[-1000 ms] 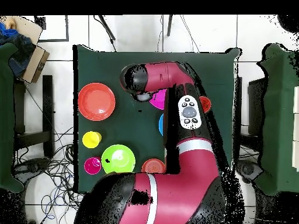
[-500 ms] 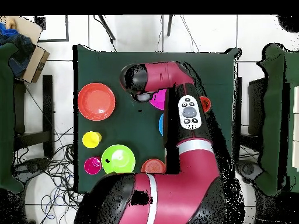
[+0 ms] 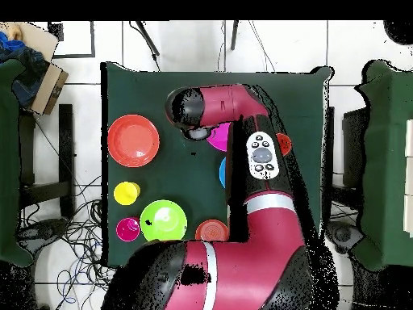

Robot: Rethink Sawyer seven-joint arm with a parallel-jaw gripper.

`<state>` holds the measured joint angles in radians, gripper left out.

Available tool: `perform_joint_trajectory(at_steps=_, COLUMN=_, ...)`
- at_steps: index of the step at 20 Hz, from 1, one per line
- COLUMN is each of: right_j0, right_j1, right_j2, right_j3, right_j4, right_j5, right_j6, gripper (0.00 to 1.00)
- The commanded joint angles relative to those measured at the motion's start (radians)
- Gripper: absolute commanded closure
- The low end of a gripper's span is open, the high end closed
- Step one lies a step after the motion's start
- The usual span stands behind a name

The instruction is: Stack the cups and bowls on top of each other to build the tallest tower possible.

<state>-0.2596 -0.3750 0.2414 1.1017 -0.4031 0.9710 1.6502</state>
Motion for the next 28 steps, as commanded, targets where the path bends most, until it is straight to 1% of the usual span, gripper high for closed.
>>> perform_joint_trajectory(at_steps=1, right_j0=0.015, right_j1=0.018, right_j2=0.023, right_j3=0.008, right_j4=0.017, right_j5=0.078, right_j6=0.006, gripper=1.00)
perform_joint_trajectory(at_steps=9, right_j0=0.005, right_j1=0.025, right_j2=0.029, right_j3=0.001, right_j4=0.019, right_j5=0.084, right_j6=-0.014, gripper=1.00)
perform_joint_trajectory(at_steps=12, right_j0=-0.001, right_j1=0.028, right_j2=0.029, right_j3=0.006, right_j4=0.016, right_j5=0.072, right_j6=-0.018, gripper=1.00)
perform_joint_trajectory(at_steps=28, right_j0=0.004, right_j1=0.032, right_j2=0.030, right_j3=-0.007, right_j4=0.017, right_j5=0.083, right_j6=-0.016, gripper=1.00)
